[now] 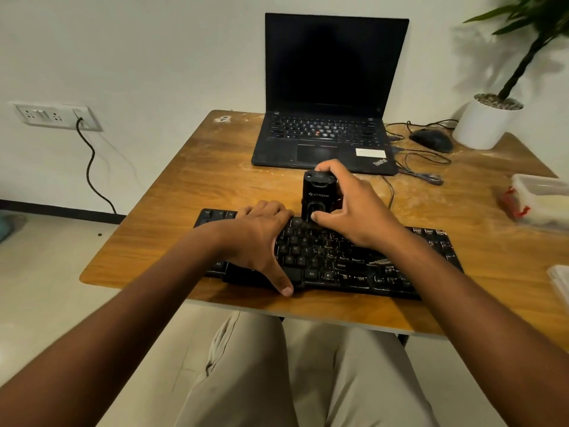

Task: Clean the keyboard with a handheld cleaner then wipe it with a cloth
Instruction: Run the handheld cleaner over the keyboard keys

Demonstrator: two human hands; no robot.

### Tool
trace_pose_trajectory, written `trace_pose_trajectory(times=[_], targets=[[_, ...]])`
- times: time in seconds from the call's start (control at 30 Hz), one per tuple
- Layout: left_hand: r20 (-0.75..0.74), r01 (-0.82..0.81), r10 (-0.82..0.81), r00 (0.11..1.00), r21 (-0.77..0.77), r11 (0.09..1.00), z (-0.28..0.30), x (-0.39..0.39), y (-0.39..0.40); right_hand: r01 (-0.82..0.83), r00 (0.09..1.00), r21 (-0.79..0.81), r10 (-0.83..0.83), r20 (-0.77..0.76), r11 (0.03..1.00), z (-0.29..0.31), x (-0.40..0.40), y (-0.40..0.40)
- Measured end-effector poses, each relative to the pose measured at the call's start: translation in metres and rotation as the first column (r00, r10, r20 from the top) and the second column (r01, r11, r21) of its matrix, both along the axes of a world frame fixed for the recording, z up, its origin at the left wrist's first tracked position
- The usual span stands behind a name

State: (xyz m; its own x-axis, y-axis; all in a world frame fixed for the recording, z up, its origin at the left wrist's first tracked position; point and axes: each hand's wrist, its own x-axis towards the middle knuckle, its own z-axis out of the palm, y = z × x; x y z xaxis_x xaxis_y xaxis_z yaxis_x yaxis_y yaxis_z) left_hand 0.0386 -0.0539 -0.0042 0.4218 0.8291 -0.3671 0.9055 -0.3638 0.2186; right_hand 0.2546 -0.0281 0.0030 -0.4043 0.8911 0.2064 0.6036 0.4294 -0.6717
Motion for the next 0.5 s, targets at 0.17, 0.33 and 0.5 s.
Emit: trace_pose_trajectory(times=[0.17, 0.33, 0.5], targets=[[0.025, 0.006, -0.005, 1.0, -0.004, 1.0, -0.001, -0.001, 0.0, 0.034, 0.979, -0.037, -0.026, 0.203, 0.999, 0.013, 0.032, 0.0], [0.026, 0.008, -0.008, 1.0, -0.003, 1.0, -0.002, -0.001, 0.001, 0.064, 0.961, -0.028, -0.054, 0.27, 0.998, 0.033, 0.044, 0.003], [0.019, -0.008, 0.008, 1.0, 0.012, 1.0, -0.003, -0.001, 0.0, 0.012, 0.999, -0.04, -0.014, -0.051, 0.999, 0.016, 0.0, -0.002]])
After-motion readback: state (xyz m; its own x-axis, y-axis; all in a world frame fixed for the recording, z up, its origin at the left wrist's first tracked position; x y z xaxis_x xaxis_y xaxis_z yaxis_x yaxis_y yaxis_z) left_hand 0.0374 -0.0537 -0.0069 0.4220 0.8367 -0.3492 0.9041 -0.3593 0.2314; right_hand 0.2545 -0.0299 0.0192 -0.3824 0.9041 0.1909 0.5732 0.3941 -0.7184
